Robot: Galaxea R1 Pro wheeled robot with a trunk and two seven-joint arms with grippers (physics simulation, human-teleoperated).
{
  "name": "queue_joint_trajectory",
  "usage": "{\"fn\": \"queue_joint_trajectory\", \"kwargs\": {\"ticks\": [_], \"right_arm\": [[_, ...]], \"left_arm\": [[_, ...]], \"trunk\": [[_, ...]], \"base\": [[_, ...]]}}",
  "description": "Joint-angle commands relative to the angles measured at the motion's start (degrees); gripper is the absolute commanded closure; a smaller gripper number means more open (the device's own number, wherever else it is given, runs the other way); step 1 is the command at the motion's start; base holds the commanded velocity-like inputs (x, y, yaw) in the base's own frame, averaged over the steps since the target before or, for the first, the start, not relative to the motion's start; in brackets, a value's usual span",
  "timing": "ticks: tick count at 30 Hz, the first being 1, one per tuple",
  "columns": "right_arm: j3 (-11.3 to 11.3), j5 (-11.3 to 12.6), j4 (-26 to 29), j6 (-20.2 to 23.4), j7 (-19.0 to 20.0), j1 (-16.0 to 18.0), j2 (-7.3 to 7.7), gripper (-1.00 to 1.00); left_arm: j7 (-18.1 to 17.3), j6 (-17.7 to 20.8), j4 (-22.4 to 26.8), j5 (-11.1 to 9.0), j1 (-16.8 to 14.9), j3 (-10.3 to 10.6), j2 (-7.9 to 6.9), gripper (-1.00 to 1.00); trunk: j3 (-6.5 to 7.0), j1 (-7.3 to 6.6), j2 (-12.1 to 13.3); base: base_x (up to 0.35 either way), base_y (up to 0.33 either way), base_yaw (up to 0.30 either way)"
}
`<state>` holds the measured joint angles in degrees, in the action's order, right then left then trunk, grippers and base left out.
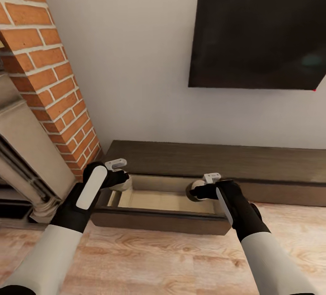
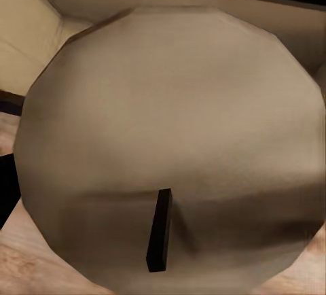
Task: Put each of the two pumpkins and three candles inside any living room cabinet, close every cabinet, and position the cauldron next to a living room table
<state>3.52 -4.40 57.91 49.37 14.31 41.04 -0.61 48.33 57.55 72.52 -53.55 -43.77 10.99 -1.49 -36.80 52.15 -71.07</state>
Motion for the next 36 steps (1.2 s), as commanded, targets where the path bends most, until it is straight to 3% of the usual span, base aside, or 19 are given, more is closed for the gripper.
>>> {"fn": "queue_joint_trajectory", "kwargs": {"ticks": [1, 9, 18, 36], "right_arm": [[0.0, 0.3, 0.0, 0.0, -0.1, 0.0, 0.00, 1.00], [0.0, 0.4, 0.0, -0.1, 0.0, 0.0, 0.00, 1.00], [0.0, 0.5, 0.1, 0.0, 0.0, 0.0, 0.00, 1.00], [-0.1, 0.6, 0.1, 0.0, 0.0, 0.0, 0.00, 1.00]], "left_arm": [[0.0, -0.1, 0.0, -0.1, 0.0, 0.0, -0.06, 1.00], [-0.3, -0.1, 0.1, -0.1, 0.1, 0.1, -0.19, 1.00], [-0.2, -0.1, 0.1, -0.1, 0.1, 0.1, -0.23, 1.00], [-0.2, -0.1, 0.1, -0.1, 0.1, 0.0, -0.24, 1.00]], "trunk": [[0.00, 0.00, 0.0], [0.00, 0.00, 0.0], [0.01, 0.00, 0.0], [0.67, 0.00, 0.0]], "base": [[0.055, -0.060, 0.287], [0.216, -0.115, 0.130], [0.022, -0.009, -0.003], [0.000, 0.000, -0.249]]}}
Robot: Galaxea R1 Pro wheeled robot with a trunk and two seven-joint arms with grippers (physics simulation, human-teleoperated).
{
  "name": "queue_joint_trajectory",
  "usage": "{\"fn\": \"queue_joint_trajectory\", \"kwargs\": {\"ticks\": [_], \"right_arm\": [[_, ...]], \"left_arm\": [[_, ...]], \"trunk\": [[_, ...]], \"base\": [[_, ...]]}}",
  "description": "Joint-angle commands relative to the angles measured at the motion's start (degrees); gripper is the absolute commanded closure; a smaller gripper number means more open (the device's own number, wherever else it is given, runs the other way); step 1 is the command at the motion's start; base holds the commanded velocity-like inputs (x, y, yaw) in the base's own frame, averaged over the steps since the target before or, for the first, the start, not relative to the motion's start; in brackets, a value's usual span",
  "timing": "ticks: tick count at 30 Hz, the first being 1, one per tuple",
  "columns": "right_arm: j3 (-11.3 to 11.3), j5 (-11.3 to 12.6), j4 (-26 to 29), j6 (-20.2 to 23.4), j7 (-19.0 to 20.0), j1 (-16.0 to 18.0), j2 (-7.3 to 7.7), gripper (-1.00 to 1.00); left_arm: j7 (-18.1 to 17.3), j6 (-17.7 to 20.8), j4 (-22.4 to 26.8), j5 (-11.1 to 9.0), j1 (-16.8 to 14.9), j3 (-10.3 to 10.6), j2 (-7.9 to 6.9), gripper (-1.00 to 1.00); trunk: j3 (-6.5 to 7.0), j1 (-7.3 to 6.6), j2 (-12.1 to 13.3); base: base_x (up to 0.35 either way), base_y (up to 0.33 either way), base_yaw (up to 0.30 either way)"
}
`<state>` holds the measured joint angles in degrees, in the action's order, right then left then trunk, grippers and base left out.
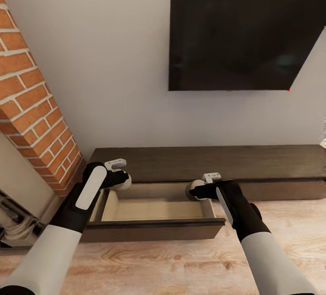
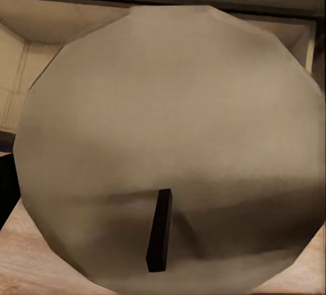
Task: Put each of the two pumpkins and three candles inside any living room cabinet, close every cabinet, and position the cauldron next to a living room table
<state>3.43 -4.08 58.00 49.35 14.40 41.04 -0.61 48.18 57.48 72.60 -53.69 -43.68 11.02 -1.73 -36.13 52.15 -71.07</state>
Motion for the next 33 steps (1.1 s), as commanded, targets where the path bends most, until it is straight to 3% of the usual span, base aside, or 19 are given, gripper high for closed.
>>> {"fn": "queue_joint_trajectory", "kwargs": {"ticks": [1, 26, 33], "right_arm": [[0.0, 0.3, 0.0, 0.0, -0.1, 0.0, 0.00, 1.00], [0.2, 0.0, 0.5, 0.3, 0.0, 0.0, -0.08, 1.00], [5.3, 0.2, -2.1, 0.8, -0.2, 0.0, -0.87, 1.00]], "left_arm": [[0.0, 0.0, 0.0, 0.1, 0.0, 0.0, -0.01, 1.00], [0.0, 0.0, 0.0, 0.1, 0.0, 0.1, 0.51, 1.00], [-0.1, -0.1, -1.3, 0.2, 0.3, 0.3, 0.63, 1.00]], "trunk": [[0.03, 0.00, 0.0], [0.06, 0.00, 0.0], [0.06, 0.00, 0.0]], "base": [[0.000, 0.000, -0.139], [0.138, 0.095, -0.009], [0.169, -0.082, 0.000]]}}
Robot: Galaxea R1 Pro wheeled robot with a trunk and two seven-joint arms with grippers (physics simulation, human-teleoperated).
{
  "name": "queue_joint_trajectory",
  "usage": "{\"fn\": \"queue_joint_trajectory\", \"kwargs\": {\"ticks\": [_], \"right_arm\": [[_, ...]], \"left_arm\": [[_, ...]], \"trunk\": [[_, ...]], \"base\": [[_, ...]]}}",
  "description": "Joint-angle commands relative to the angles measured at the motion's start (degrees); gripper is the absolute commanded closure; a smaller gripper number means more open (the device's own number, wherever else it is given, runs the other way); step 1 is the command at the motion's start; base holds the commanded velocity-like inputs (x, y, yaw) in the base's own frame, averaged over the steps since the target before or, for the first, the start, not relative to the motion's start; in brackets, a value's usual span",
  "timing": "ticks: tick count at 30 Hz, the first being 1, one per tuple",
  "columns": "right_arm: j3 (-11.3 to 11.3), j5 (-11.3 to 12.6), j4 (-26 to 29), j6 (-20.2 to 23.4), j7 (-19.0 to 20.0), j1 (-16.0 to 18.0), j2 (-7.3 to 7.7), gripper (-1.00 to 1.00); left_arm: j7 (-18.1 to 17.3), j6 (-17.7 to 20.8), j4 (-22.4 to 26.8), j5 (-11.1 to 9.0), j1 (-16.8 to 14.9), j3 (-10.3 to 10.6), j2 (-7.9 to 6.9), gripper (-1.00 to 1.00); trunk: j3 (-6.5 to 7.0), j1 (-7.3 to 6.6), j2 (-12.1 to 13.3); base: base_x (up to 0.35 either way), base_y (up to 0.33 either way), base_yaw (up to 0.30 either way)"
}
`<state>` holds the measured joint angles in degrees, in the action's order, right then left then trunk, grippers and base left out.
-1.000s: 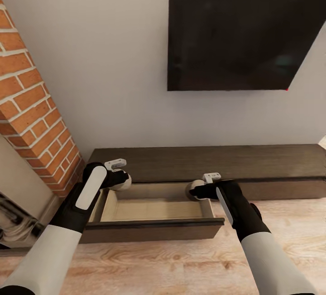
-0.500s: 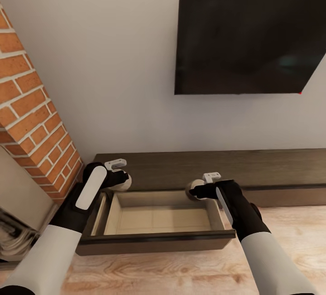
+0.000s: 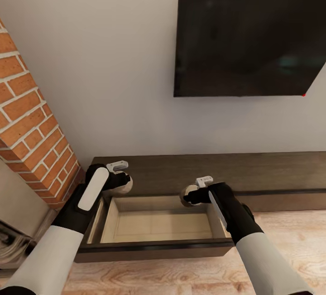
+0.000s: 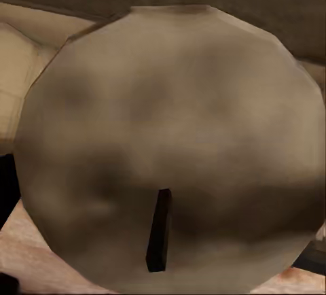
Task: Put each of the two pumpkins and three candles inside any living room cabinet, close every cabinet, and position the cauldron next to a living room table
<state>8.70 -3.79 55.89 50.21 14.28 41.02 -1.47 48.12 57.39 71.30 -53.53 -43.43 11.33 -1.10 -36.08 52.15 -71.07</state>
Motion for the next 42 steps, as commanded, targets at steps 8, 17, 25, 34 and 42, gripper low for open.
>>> {"fn": "queue_joint_trajectory", "kwargs": {"ticks": [8, 17, 25, 34, 42], "right_arm": [[2.1, 0.3, -15.5, 0.5, -8.5, 3.4, -6.35, 1.00], [2.1, 0.3, -18.4, 0.0, -8.8, 3.9, -7.21, 1.00], [2.2, 0.0, -19.9, -3.2, -8.5, 3.9, -7.16, 1.00], [2.2, 0.0, -19.6, -3.9, -8.3, 3.8, -7.14, 1.00], [2.2, 0.1, -19.7, -5.1, -8.3, 3.8, -7.14, 1.00]], "left_arm": [[0.0, -0.2, -12.4, 0.0, 0.3, 0.1, 1.24, 1.00], [-0.5, -1.0, -21.1, 0.1, 0.3, 0.1, 2.20, 1.00], [-0.7, -4.3, -21.5, 0.3, 0.3, 0.2, 2.93, 1.00], [-0.7, -4.6, -21.6, 0.4, 0.3, 0.2, 2.95, 1.00], [-0.7, -4.6, -21.7, 0.5, 0.3, 0.3, 2.94, 1.00]], "trunk": [[0.01, 0.00, 0.0], [0.01, 0.00, 0.0], [0.01, 0.00, 0.0], [0.01, 0.00, 0.0], [0.01, 0.00, 0.0]], "base": [[0.011, -0.006, 0.000], [0.000, 0.000, 0.000], [0.000, 0.000, 0.000], [0.000, 0.000, 0.000], [0.000, 0.000, 0.153]]}}
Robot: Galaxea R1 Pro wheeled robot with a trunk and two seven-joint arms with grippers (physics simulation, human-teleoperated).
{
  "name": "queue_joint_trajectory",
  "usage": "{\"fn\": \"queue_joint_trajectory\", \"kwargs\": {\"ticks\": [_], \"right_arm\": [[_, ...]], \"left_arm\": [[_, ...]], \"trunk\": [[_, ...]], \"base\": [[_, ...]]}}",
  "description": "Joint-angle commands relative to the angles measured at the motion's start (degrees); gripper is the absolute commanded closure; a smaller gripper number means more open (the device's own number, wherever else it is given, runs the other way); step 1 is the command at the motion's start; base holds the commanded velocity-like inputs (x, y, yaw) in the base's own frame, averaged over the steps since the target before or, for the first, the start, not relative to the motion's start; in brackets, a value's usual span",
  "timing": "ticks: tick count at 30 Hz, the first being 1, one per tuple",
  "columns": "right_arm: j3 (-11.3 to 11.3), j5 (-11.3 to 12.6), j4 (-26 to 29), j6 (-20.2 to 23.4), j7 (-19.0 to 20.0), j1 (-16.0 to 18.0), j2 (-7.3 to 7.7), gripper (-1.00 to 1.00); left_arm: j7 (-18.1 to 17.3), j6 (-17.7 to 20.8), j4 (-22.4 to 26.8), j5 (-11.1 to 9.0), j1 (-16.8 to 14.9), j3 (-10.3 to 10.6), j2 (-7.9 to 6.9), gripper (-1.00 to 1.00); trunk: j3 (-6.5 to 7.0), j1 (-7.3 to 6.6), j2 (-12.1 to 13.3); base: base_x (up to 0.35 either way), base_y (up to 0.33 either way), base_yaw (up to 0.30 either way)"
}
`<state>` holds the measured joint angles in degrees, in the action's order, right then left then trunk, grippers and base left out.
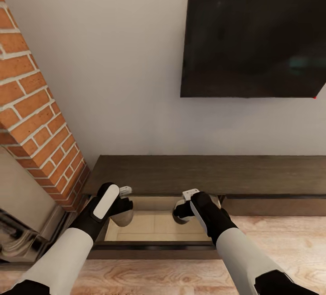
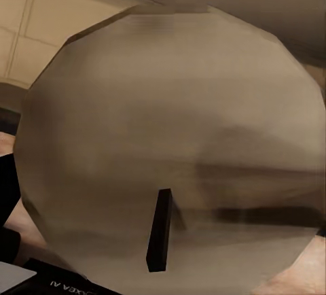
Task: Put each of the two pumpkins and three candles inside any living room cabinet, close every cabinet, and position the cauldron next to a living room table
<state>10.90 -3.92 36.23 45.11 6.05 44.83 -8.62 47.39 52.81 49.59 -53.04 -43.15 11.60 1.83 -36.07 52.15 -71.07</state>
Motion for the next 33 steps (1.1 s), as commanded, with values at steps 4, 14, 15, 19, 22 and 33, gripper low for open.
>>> {"fn": "queue_joint_trajectory", "kwargs": {"ticks": [4, 14, 15, 19, 22, 33], "right_arm": [[0.0, 0.2, 0.0, -0.4, -0.1, 0.0, 0.00, 1.00], [0.0, 0.2, 0.0, -0.4, -0.1, 0.0, 0.00, 1.00], [0.0, 0.2, 0.0, -0.4, -0.1, 0.0, 0.00, 1.00], [0.0, 0.2, 0.0, -0.4, -0.1, 0.0, 0.00, 1.00], [0.0, 0.2, -0.2, -0.4, -0.1, 0.0, 0.02, 1.00], [0.0, 0.2, 0.0, -0.4, -0.1, 0.0, 0.09, 1.00]], "left_arm": [[0.0, 0.0, 0.1, 0.0, 0.0, 0.6, 0.01, 1.00], [0.0, 0.0, 0.2, 0.0, 0.0, 2.9, 0.01, 1.00], [0.0, 0.0, 0.2, 0.0, 0.0, 2.9, 0.01, 1.00], [0.0, 0.0, 0.2, 0.0, 0.0, 2.9, 0.01, 1.00], [0.0, 0.0, 0.2, -0.1, 0.0, 2.9, 0.01, 1.00], [0.0, 0.0, 0.2, -0.1, 0.0, 2.9, 0.01, 1.00]], "trunk": [[0.00, 0.00, 0.0], [-1.08, 1.32, -2.4], [-1.26, 1.54, -2.8], [-1.97, 2.42, -4.4], [-2.51, 3.07, -5.6], [-4.49, 5.49, -10.0]], "base": [[0.000, 0.000, 0.153], [0.000, 0.000, 0.010], [0.000, 0.000, 0.000], [0.000, 0.000, 0.000], [0.000, 0.000, 0.000], [0.000, 0.000, -0.001]]}}
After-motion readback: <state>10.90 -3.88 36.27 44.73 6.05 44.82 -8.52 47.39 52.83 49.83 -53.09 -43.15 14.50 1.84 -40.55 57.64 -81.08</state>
